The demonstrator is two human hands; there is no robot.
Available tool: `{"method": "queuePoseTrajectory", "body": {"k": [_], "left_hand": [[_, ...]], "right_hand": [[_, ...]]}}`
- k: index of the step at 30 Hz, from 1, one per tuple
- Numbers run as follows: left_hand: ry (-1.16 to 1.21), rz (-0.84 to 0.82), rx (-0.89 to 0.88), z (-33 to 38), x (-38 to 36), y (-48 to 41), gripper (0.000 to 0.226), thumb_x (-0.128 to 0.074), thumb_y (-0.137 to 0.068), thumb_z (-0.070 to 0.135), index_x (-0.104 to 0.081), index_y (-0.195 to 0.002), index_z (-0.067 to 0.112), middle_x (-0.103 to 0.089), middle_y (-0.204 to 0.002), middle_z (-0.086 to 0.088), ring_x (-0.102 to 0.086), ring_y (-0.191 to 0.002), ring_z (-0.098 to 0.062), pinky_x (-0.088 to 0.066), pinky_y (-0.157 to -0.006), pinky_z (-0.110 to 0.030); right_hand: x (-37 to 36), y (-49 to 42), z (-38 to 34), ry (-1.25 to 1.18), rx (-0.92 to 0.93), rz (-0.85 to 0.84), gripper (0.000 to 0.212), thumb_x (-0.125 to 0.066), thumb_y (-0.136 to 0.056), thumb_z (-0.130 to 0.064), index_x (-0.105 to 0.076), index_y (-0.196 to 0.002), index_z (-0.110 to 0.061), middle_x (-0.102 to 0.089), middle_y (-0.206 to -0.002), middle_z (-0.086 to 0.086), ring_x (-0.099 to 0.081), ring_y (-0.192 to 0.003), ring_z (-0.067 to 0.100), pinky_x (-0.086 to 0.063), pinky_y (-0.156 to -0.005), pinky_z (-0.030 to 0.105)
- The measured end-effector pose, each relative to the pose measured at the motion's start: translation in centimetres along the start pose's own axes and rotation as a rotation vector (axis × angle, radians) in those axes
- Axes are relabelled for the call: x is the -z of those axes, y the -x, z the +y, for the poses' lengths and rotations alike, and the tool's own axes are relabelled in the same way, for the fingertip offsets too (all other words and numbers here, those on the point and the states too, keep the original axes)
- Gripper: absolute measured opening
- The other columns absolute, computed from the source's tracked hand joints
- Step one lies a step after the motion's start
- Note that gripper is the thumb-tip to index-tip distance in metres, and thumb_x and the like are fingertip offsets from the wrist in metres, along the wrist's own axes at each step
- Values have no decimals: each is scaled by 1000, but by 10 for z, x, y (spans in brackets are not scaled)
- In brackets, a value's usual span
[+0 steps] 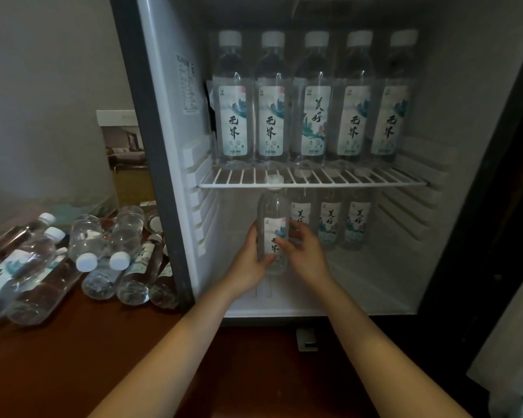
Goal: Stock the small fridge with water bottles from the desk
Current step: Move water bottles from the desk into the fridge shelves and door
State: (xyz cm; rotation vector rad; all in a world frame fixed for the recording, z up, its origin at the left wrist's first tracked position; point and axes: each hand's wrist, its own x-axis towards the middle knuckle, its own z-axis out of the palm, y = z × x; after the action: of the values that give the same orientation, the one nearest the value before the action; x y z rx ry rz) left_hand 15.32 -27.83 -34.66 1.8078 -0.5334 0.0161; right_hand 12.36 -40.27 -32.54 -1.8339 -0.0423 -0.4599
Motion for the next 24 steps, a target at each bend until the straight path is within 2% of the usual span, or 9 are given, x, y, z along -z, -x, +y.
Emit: {"method": "queuePoseTrajectory", "body": {"k": [3,5,7,9,11,14,18,22,24], "left_hand": [[-88,69,-33,-1,0,-9,66,-58,-83,4,-29,-138,25,-43,-139,-3,-44,-127,-15,-41,-106,-36],[-160,136,-30,-11,-1,-19,75,-59,-74,15,-26,-142,20,-41,-140,-9,-43,-129,-21,-42,-105,-44],[-194,187,-15,-13,-5,-25,82,-60,-76,9,-18,-146,16,-36,-143,-13,-40,-131,-24,-39,-107,-43],[-170,218,-16,-4,-9,-24,83,-57,-80,-3,-12,-148,14,-34,-144,-10,-39,-131,-20,-36,-108,-31],[-146,216,-7,0,-11,-26,82,-53,-82,-9,-9,-148,12,-34,-140,-2,-39,-126,-13,-34,-99,-17],[-111,192,-25,1,-11,-33,73,-52,-79,-14,-21,-141,8,-43,-130,-3,-45,-117,-11,-35,-85,0],[-138,159,78,-2,-9,-43,77,-47,-81,-13,-10,-147,5,-36,-144,-13,-41,-131,-23,-34,-99,-18],[-173,130,138,-2,-9,-48,79,-45,-84,-9,-1,-148,7,-28,-150,-14,-34,-135,-24,-31,-111,-33],[-186,126,142,-3,-10,-52,80,-45,-83,-8,-1,-148,7,-29,-148,-15,-35,-134,-25,-31,-111,-35]], "right_hand": [[-2,-7,-1,44,-50,9,44,-64,-87,-16,-50,-127,-2,-63,-118,10,-61,-106,20,-50,-84,25],[-3,-10,-2,131,-71,28,39,-65,-86,-22,-56,-119,-4,-65,-110,9,-62,-101,22,-48,-82,29],[-4,-13,-3,182,-79,44,34,-66,-86,-23,-60,-114,-4,-67,-105,12,-63,-96,24,-48,-80,30],[-6,-15,-4,214,-87,42,35,-66,-86,-23,-60,-114,-3,-67,-105,13,-63,-95,25,-47,-80,30],[-8,-16,-5,239,-97,41,37,-66,-86,-23,-59,-117,-3,-67,-107,14,-63,-98,25,-47,-81,30],[-8,-18,-7,257,-87,55,34,-65,-87,-20,-61,-116,-3,-67,-111,14,-62,-102,25,-44,-79,25],[-10,-21,-8,258,-103,90,30,-64,-87,-17,-63,-112,0,-68,-109,15,-63,-102,26,-40,-75,22],[-13,-27,-5,294,-132,102,32,-65,-87,-21,-63,-111,0,-68,-109,15,-63,-102,28,-44,-80,28],[-12,-32,-3,327,-146,111,30,-66,-86,-25,-65,-106,-2,-69,-103,14,-63,-97,27,-45,-76,29]]}}
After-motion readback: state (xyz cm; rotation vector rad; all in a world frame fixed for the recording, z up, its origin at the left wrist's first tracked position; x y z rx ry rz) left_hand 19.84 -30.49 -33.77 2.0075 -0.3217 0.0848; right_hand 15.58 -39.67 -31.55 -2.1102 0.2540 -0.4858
